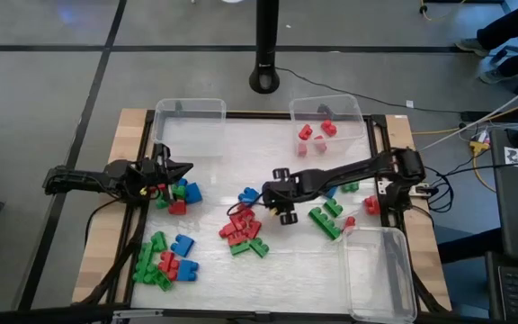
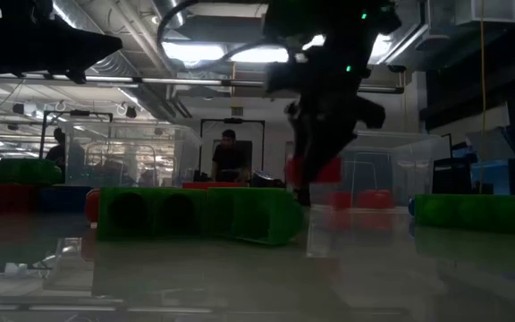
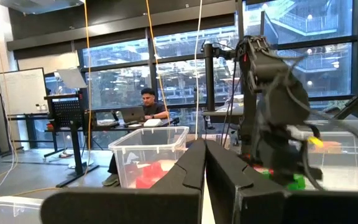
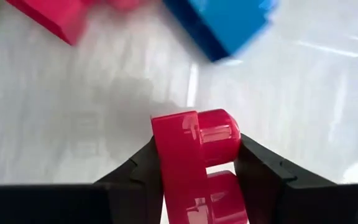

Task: Sort blocks
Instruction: Put the red game piece into the top right transparent bin

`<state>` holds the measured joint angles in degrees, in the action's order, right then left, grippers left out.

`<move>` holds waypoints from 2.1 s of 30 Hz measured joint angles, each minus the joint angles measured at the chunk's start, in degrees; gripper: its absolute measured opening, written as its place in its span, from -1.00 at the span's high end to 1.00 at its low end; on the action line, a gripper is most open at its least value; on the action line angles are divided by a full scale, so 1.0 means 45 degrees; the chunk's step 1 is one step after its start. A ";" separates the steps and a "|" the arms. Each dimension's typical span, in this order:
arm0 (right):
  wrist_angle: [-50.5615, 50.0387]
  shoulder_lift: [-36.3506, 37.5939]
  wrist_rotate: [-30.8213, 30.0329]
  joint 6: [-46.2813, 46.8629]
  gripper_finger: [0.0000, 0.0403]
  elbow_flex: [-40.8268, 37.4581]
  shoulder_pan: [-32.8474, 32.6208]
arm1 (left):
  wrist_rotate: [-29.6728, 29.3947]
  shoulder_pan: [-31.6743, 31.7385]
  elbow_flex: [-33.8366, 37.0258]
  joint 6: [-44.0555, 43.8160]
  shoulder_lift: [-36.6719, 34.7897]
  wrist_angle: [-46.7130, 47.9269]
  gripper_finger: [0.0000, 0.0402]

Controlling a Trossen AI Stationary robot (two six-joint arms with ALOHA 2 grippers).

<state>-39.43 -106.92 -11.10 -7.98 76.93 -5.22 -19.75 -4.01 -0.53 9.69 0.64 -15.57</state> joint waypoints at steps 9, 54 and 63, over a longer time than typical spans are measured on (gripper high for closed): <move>-0.1638 0.1912 -0.1206 -0.0407 0.22 0.0024 0.1204 | 0.0000 0.0000 -0.0002 0.0010 0.0000 0.0005 0.98; -0.3495 0.3740 -0.2017 -0.2236 -0.34 0.0024 0.7896 | 0.0005 -0.0001 -0.0002 -0.0214 -0.0001 0.0381 0.98; -0.1036 0.3893 0.2060 -0.1959 -0.37 0.0243 0.5766 | 0.0003 -0.0005 0.0001 -0.0189 0.0000 0.0376 0.98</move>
<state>-44.09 -89.41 -1.83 -16.80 78.02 20.73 -19.73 -4.03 -0.52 8.84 0.64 -13.88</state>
